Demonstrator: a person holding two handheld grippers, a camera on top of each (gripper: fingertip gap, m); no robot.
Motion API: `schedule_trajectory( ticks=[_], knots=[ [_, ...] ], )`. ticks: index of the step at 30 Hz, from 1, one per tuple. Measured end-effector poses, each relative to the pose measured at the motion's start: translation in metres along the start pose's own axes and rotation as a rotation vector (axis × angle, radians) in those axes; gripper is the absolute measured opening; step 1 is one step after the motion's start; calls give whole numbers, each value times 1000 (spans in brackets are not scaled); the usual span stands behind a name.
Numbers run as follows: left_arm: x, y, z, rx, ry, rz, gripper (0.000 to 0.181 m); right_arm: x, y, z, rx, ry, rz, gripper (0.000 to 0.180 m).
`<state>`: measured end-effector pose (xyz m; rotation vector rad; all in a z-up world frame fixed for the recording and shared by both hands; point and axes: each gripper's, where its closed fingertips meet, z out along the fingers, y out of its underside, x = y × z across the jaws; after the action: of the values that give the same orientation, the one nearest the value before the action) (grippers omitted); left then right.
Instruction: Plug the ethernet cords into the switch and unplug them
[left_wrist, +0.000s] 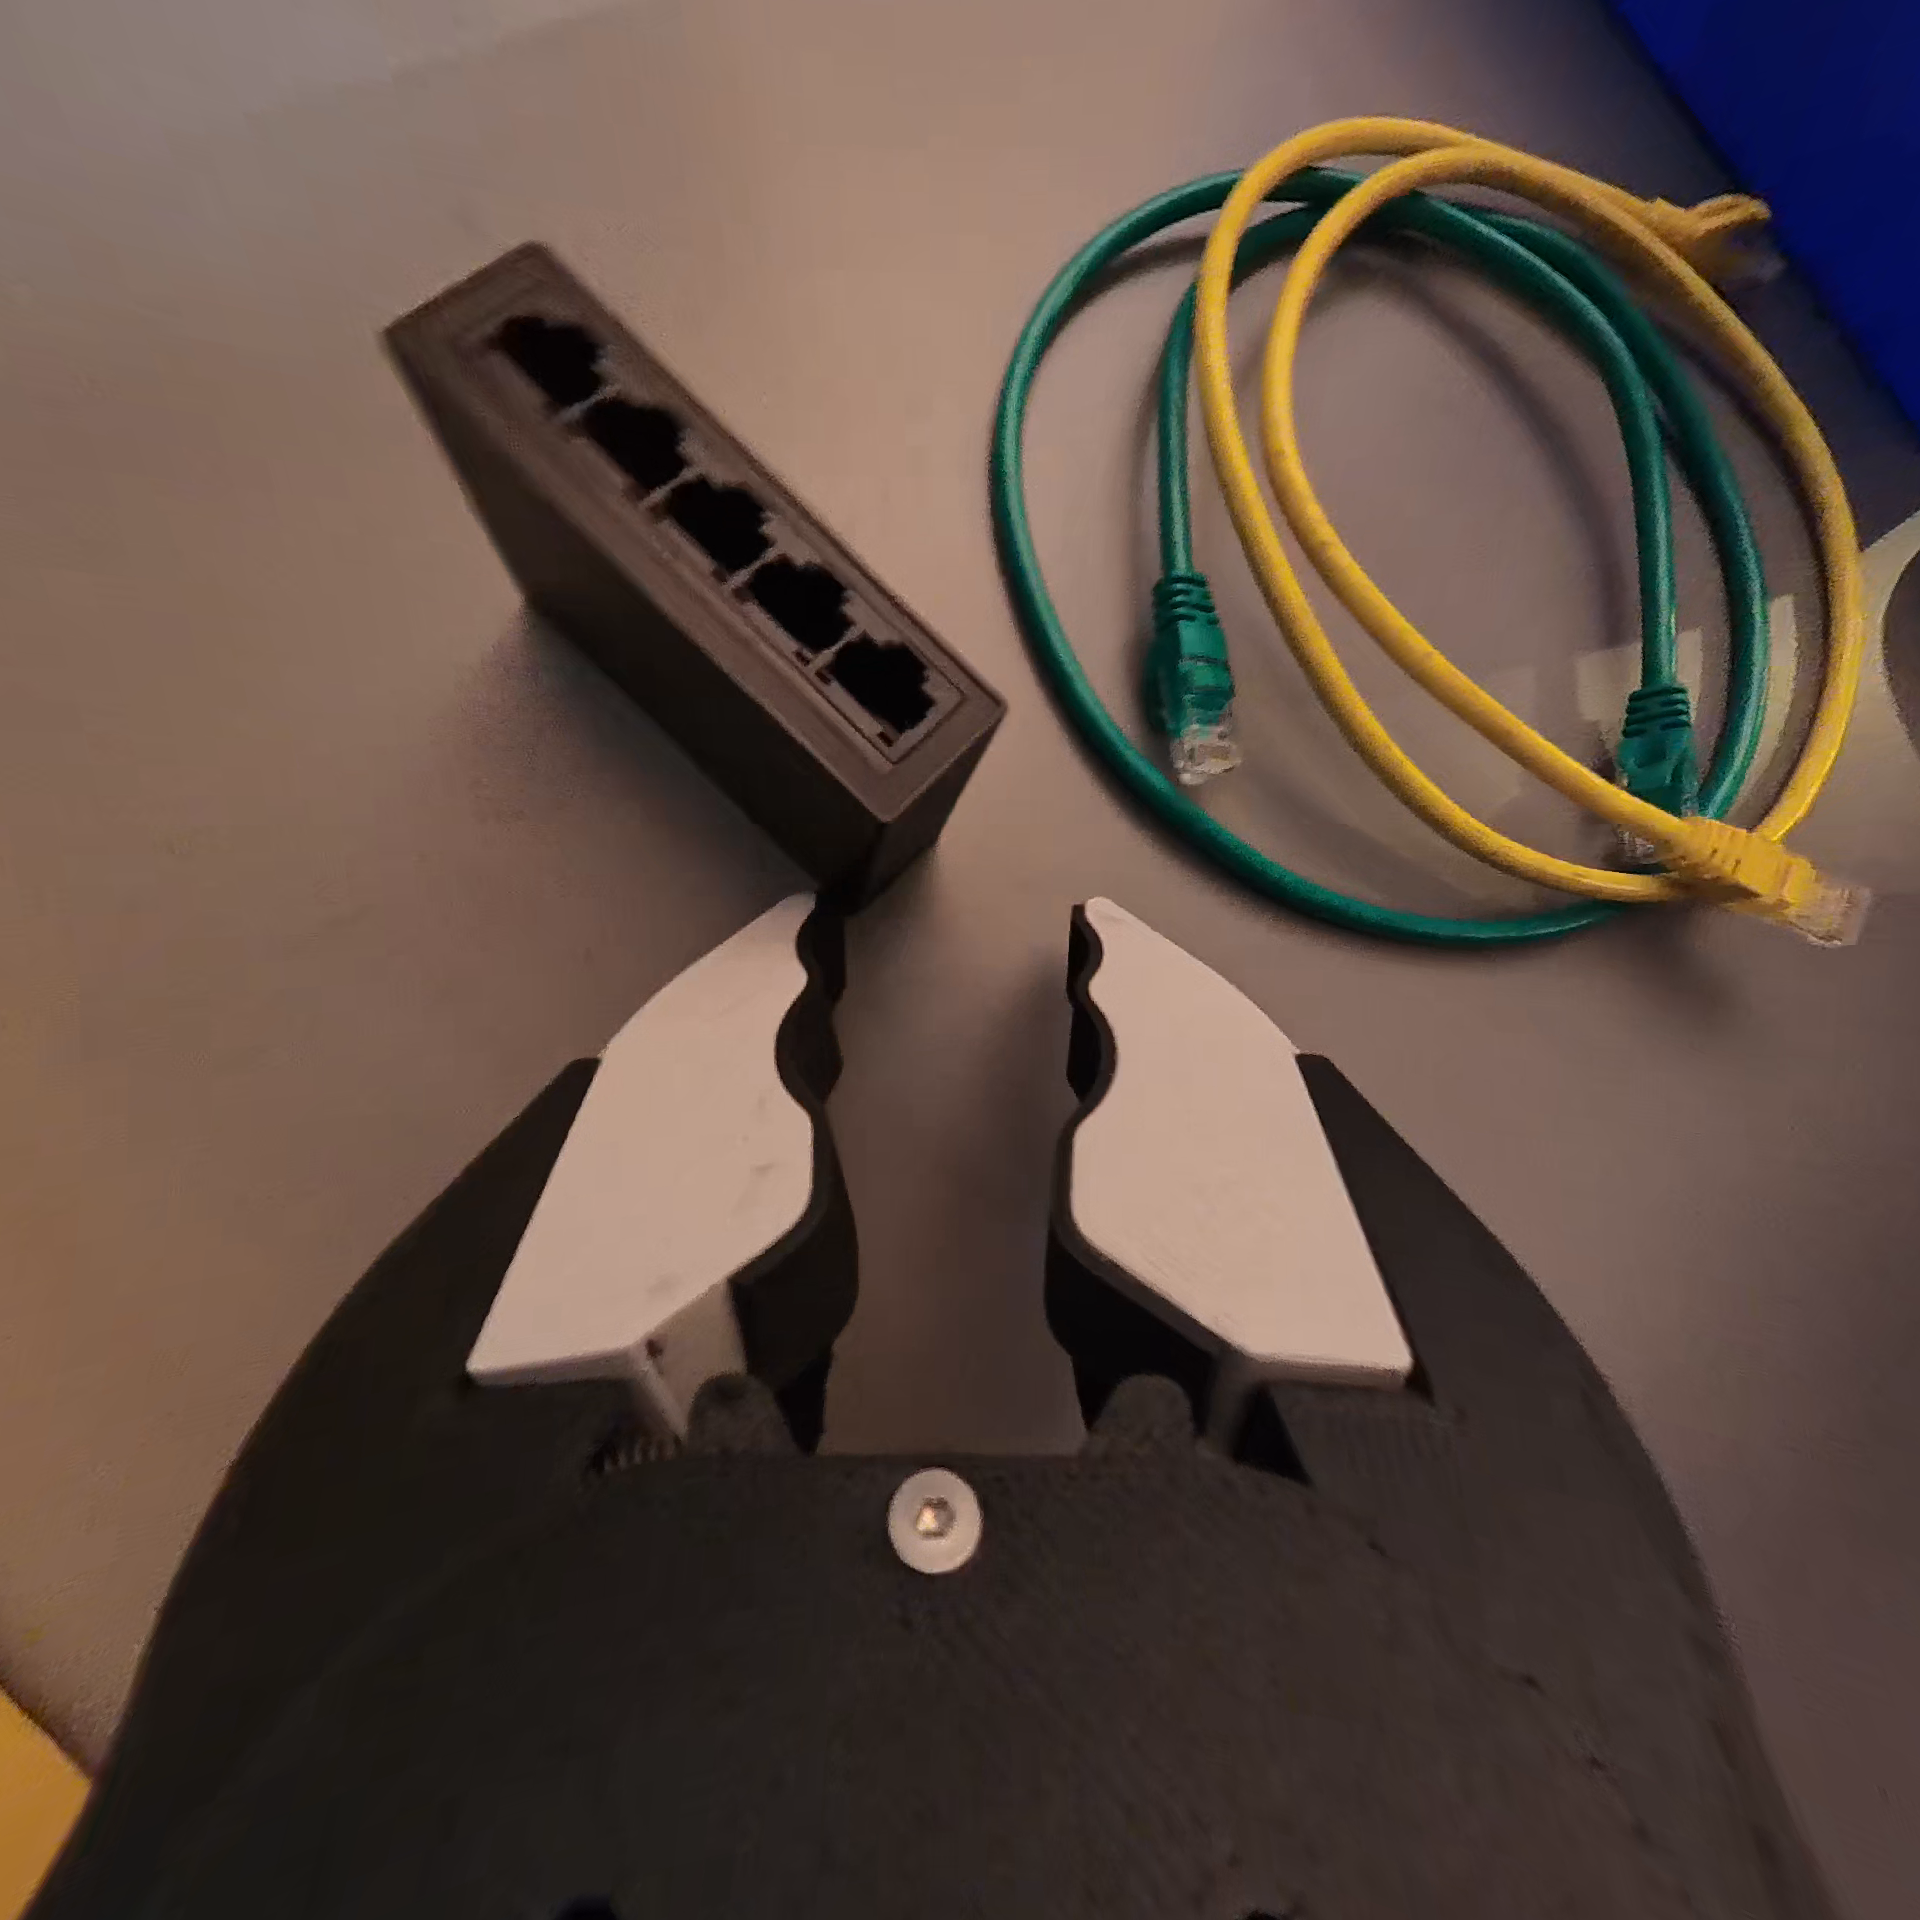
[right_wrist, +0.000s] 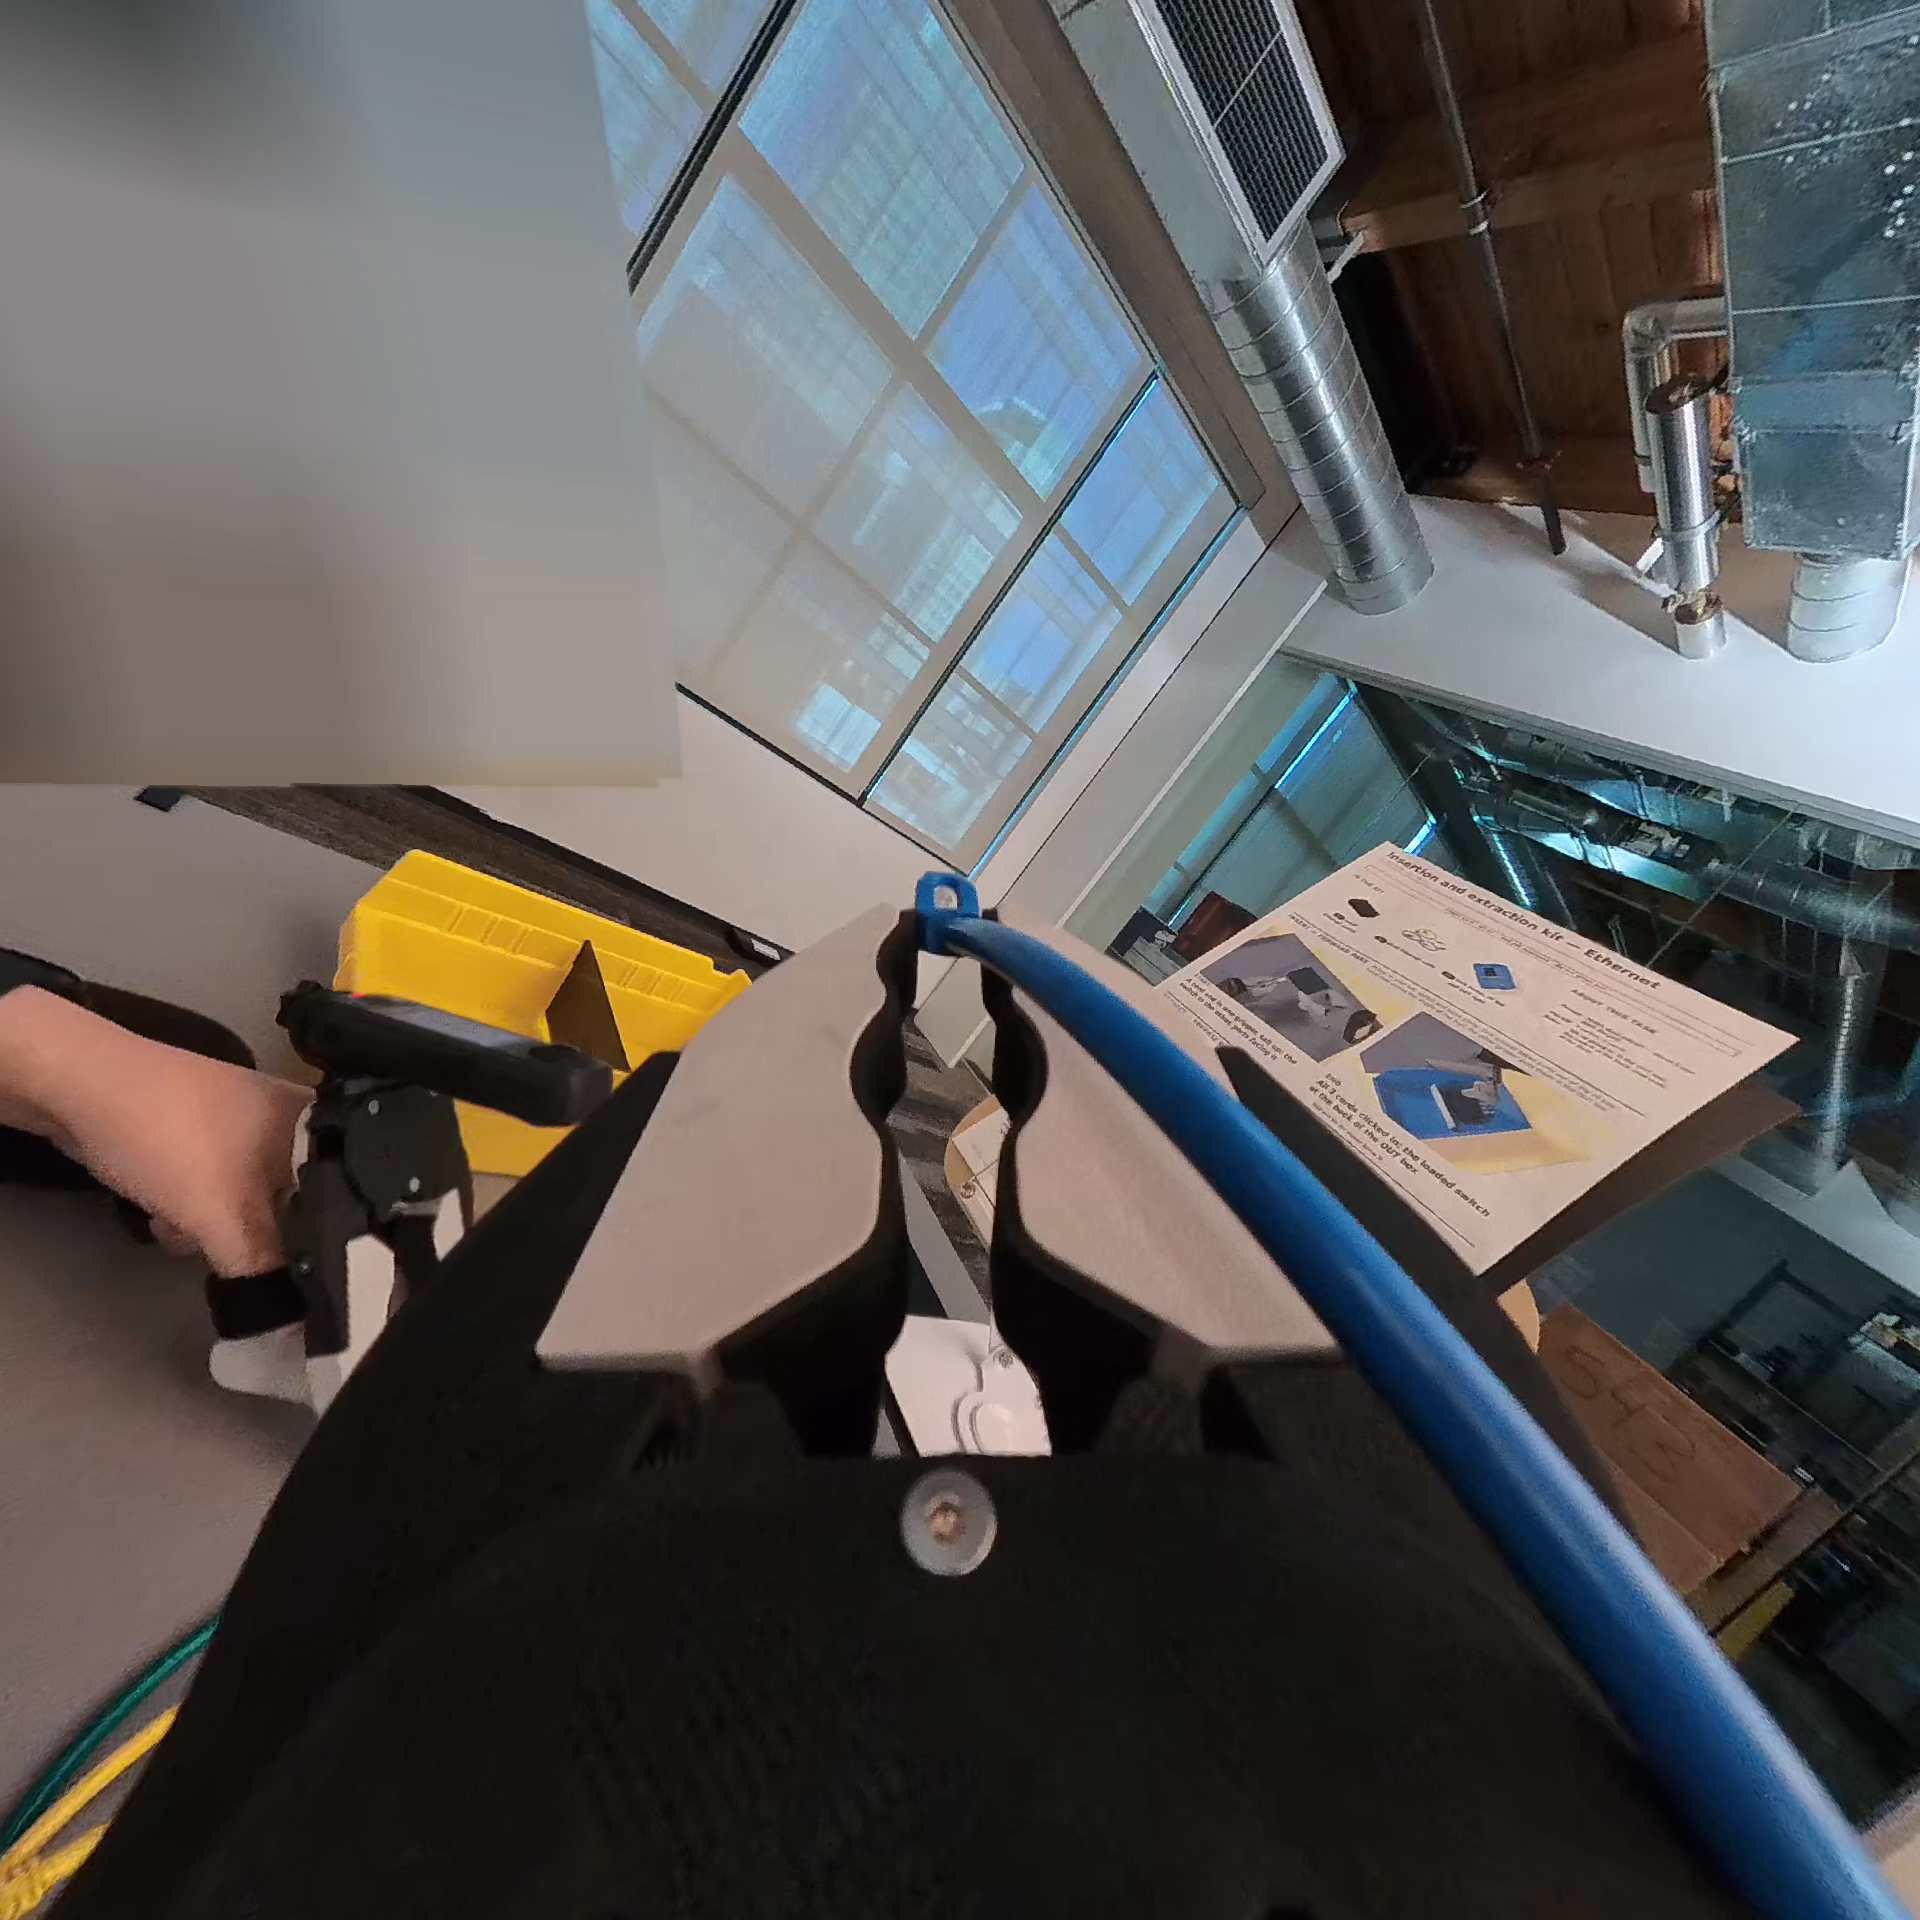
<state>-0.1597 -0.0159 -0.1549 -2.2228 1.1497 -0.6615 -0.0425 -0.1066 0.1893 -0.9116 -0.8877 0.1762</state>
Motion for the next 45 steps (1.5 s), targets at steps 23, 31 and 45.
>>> schedule_trajectory(
  ticks=[23, 31, 45],
  knots=[
    [-16, -103, -27, 47, -7, 636, 77, 10, 3, -10, -2, 22, 8, 12],
    [-60, -71, 23, -374, 22, 803, 63, 16, -1, -18, 7, 41, 7, 12],
    [-25, -45, 13, -86, -63, 439, 47, 28, -1, -26, 0, 82, 30, 12]
  ],
)
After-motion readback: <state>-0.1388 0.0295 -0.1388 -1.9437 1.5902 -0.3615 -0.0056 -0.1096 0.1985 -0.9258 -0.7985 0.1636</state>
